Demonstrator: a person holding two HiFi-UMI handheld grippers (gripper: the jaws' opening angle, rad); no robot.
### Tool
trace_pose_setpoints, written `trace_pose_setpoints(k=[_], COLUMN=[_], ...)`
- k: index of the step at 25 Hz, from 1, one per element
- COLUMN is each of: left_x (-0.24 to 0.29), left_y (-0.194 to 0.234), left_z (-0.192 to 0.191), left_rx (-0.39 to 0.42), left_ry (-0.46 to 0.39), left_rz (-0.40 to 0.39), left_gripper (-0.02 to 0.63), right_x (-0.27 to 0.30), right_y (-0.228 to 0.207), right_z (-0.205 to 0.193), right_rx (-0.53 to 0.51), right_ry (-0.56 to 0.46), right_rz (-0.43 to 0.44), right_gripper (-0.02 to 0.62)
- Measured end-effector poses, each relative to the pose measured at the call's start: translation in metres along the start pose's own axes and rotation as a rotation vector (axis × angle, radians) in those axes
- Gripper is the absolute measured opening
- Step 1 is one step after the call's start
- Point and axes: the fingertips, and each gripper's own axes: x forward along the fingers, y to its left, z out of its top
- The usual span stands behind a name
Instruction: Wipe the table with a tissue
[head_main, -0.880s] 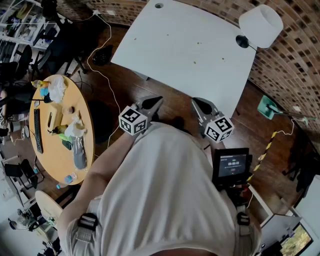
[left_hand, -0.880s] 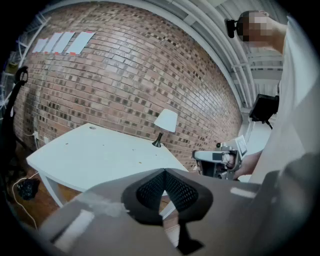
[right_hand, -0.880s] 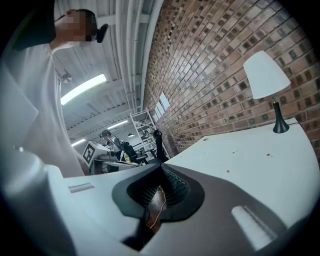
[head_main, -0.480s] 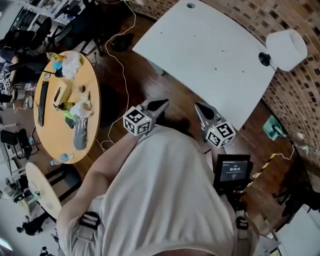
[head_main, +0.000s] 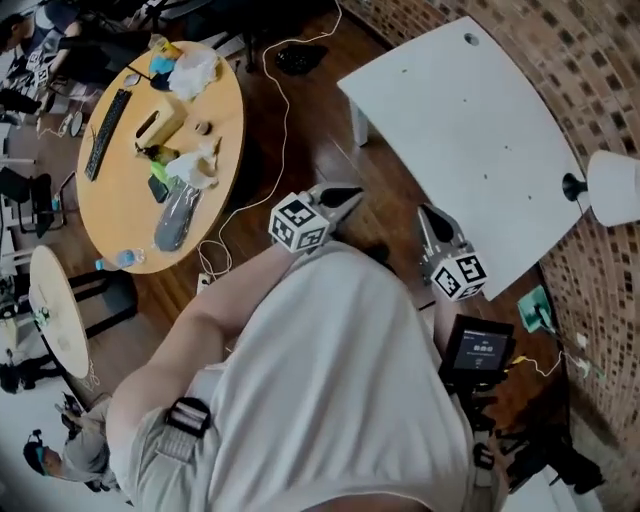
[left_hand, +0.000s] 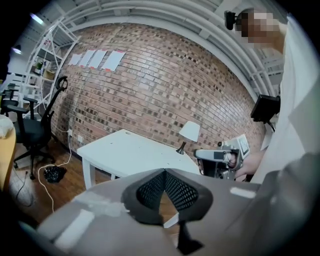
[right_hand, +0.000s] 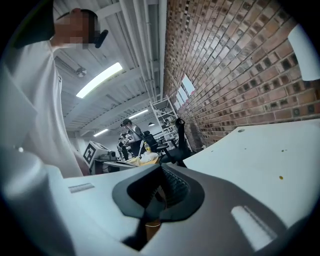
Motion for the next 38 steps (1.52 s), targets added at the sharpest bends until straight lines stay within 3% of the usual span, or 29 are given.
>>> trace_pose_setpoints(k=[7,22,29,38], left_x=[-0.038,-0.152,-0.192,-0.233], left_y=[0.057,0.195,0.228,0.243], left_z=[0.020,0.038,0.044,0.033], left_rx=[-0.013,-0.057,-0.055,-0.103], left_ry=[-0.055,-0.174,-0.196,-0.237], left_rz=[0.032,0.230,0.274,0.379], left_gripper=[0.005,0.005,0.005,0.005], right_x=[0.068,0.243,0.310,0.356], right_y=[0.020,0.087,0.121,0.157], right_z=[0.011,0.036,0.040,0.024], right_rx=[-0.044,-0.157,-0.190,-0.204], right_ry=[0.049,0.169,0.205,0.286], right_rz=[0.030,0.238,0.326,0.464], right_gripper=[0.006,0.006,0.006,0.006])
